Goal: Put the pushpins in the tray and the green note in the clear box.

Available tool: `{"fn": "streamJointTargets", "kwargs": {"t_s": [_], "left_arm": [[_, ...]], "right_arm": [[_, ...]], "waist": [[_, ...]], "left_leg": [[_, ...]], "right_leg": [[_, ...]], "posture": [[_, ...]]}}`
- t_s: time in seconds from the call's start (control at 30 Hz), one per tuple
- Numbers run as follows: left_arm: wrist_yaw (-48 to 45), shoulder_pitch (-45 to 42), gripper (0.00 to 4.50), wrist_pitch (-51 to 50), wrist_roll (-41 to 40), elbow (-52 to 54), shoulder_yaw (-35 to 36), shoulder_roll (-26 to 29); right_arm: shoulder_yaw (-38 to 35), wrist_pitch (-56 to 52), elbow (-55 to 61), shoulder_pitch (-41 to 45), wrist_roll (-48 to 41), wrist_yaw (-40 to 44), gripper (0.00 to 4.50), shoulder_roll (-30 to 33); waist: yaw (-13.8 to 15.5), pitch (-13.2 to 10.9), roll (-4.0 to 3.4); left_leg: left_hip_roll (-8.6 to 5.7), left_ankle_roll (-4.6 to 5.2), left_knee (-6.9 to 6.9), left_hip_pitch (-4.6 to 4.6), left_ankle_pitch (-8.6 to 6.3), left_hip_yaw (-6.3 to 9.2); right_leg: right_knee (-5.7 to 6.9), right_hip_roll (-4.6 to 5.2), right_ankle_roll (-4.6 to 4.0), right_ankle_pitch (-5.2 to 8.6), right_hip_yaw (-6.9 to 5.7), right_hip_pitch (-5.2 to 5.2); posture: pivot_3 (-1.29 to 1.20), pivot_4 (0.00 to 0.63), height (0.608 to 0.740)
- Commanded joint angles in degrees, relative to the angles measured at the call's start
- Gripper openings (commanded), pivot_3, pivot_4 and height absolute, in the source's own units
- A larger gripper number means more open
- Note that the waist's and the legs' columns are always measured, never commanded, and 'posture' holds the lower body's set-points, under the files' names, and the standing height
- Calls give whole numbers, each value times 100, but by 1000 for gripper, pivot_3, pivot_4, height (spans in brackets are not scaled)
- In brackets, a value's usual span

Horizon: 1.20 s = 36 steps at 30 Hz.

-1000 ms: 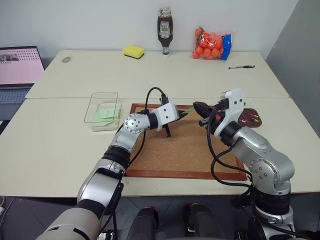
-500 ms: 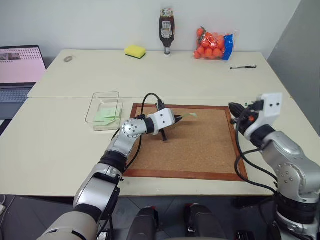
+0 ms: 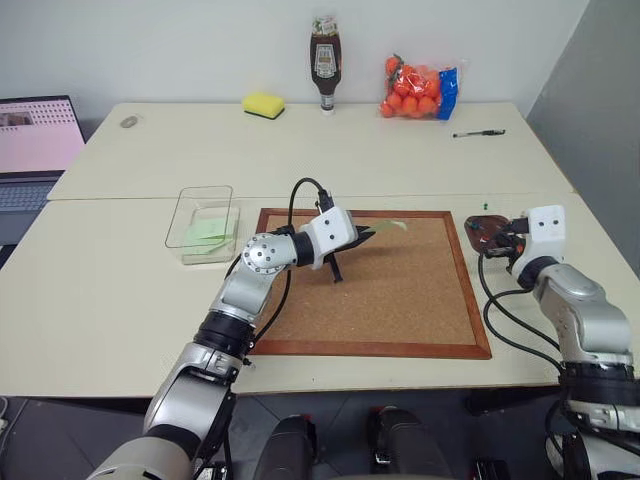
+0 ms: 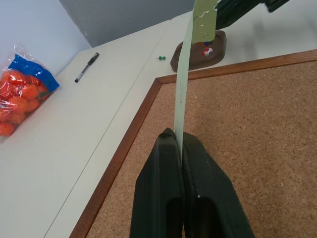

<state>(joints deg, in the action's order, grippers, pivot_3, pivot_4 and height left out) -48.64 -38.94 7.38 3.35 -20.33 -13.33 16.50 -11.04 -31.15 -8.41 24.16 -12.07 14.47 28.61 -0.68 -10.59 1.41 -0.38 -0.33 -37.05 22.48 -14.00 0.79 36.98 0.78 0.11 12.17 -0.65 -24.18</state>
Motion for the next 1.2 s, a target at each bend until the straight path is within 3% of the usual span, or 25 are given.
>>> {"fn": "streamJointTargets", "kwargs": {"t_s": [0.03,0.1,0.13,0.53,0.9,1.03,1.2], "left_arm": [[26,-13,60,-54,-79,290,-7,1],[38,-7,60,-68,-76,308,-10,-1],[44,-5,0,-71,-77,312,-9,-2],[95,-1,0,-65,-72,285,4,0],[113,-57,0,-33,-67,212,15,-13],[171,-78,0,-66,-93,250,114,44],[248,15,0,-722,-358,833,545,376]], "right_arm": [[-37,493,-545,400,158,-7,0,3],[-47,609,-752,517,194,-13,0,-24],[-51,647,-821,563,213,-15,487,-37],[-115,640,-555,539,160,-115,2896,-137],[-181,580,-514,478,113,-79,2896,-193],[-144,514,161,307,-21,118,2896,-180],[292,470,1667,-301,-460,1084,2896,-89]], "waist": [[11,0,0],[14,0,0],[15,0,0],[19,0,0],[25,0,0],[24,0,0],[12,0,0]], "left_leg": [[0,0,0,1,0,0],[-1,0,0,2,0,0],[-1,0,0,2,0,0],[0,0,-1,0,0,2],[0,0,-1,0,0,2],[0,0,0,0,0,4],[5,0,1,2,0,9]], "right_leg": [[0,1,0,0,0,0],[-1,1,0,0,1,0],[-1,1,0,0,2,-1],[2,2,0,-1,3,-1],[2,3,0,-1,4,-1],[3,2,0,-1,2,-1],[0,1,0,-1,0,-2]], "posture": [[0,150,740],[0,150,740],[0,150,740],[0,150,740],[0,150,740],[0,150,740],[0,150,740]]}}
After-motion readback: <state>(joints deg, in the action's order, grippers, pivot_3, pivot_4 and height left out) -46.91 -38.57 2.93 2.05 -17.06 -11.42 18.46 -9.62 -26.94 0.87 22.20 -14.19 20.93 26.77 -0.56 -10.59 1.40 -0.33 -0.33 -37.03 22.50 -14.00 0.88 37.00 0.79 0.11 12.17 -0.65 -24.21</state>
